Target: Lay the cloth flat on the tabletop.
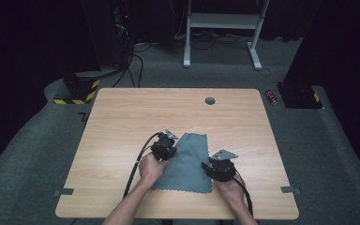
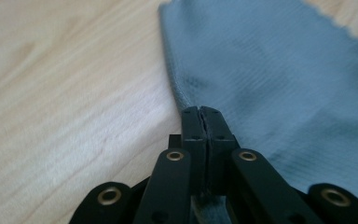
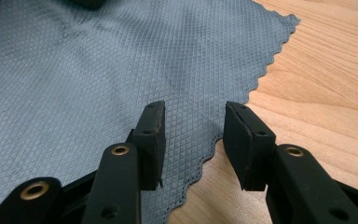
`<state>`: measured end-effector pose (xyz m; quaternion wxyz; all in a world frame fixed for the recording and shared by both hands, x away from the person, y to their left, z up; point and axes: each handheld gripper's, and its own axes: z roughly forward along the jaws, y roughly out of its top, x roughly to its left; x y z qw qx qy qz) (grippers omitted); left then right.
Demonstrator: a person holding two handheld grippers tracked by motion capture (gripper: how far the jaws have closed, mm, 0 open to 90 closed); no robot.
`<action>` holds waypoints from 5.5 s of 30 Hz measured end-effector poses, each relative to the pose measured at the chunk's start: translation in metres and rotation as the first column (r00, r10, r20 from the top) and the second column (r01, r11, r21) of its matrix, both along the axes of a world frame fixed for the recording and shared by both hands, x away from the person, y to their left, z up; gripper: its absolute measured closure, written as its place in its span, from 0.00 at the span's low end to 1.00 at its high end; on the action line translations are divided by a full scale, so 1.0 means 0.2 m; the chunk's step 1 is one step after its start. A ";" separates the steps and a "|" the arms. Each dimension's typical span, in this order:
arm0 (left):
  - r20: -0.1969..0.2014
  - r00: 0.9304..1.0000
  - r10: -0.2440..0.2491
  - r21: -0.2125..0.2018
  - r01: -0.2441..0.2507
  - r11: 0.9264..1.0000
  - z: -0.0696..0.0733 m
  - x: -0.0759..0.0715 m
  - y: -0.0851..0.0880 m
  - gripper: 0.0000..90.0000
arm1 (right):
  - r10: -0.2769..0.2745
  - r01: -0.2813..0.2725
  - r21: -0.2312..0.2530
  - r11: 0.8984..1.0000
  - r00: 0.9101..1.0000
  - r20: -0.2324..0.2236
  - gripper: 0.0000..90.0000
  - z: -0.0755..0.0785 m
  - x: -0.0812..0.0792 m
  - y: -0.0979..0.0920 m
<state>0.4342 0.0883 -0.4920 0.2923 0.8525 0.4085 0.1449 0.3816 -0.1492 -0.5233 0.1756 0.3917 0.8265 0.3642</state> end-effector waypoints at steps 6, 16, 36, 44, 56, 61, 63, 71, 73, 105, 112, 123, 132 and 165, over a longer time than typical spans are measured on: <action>0.065 0.993 -0.100 -0.024 0.102 0.995 0.10 -0.10 -0.12 0.99 | 0.001 -0.001 -0.002 1.000 1.000 0.002 0.66 0.00 0.00 0.00; -0.035 0.984 -0.174 -0.119 0.169 0.978 0.10 -0.13 -0.21 0.78 | 0.002 -0.002 -0.003 1.000 1.000 0.002 0.66 0.00 0.00 0.00; -0.063 0.998 -0.027 0.015 0.028 0.999 -0.02 -0.02 -0.10 0.77 | 0.001 -0.001 -0.003 1.000 1.000 0.003 0.66 0.00 0.00 0.00; -0.100 0.993 -0.057 -0.010 0.056 0.998 -0.04 -0.02 -0.08 0.94 | 0.001 -0.001 -0.003 1.000 1.000 0.003 0.66 0.00 0.00 0.00; 0.110 0.994 0.022 0.025 -0.025 0.999 0.13 -0.06 0.07 1.00 | 0.004 -0.004 -0.004 1.000 1.000 0.004 0.66 0.00 0.00 0.00; 0.140 0.990 0.030 0.059 -0.038 0.998 0.15 -0.09 0.12 1.00 | 0.008 -0.008 -0.006 1.000 1.000 0.007 0.66 0.00 0.00 0.00; 0.116 0.993 -0.005 0.072 -0.004 0.997 0.10 -0.11 0.07 0.99 | 0.008 -0.008 -0.006 1.000 1.000 0.007 0.66 0.00 0.00 0.00; 0.081 0.996 -0.030 0.059 0.025 0.998 0.00 -0.10 -0.01 0.82 | 0.007 -0.007 -0.006 1.000 1.000 0.006 0.66 0.00 0.00 0.00; 0.096 0.995 0.023 0.048 -0.028 0.998 0.02 -0.09 0.05 0.76 | 0.006 -0.006 -0.005 1.000 1.000 0.005 0.66 0.00 0.00 0.00; 0.065 0.984 0.167 0.115 -0.174 0.978 -0.03 0.06 0.30 1.00 | 0.005 -0.005 -0.004 1.000 1.000 0.005 0.67 0.00 0.00 0.00; 0.051 0.970 0.236 0.101 -0.241 0.965 -0.06 0.16 0.39 0.91 | 0.006 -0.006 -0.004 1.000 1.000 0.005 0.67 0.00 0.00 0.00; 0.100 0.979 0.175 -0.044 -0.171 0.984 -0.04 -0.27 0.45 0.58 | 0.012 -0.012 0.010 1.000 1.000 -0.004 0.71 0.00 0.01 -0.01; 0.117 0.970 0.212 -0.101 -0.201 0.974 -0.15 -0.41 0.52 0.53 | -0.006 0.006 -0.005 1.000 1.000 0.000 0.80 0.07 0.17 0.05; 0.100 0.983 0.153 -0.102 -0.143 0.984 -0.15 -0.40 0.51 0.47 | 0.006 -0.010 -0.067 0.998 0.999 -0.048 0.70 0.04 0.20 0.08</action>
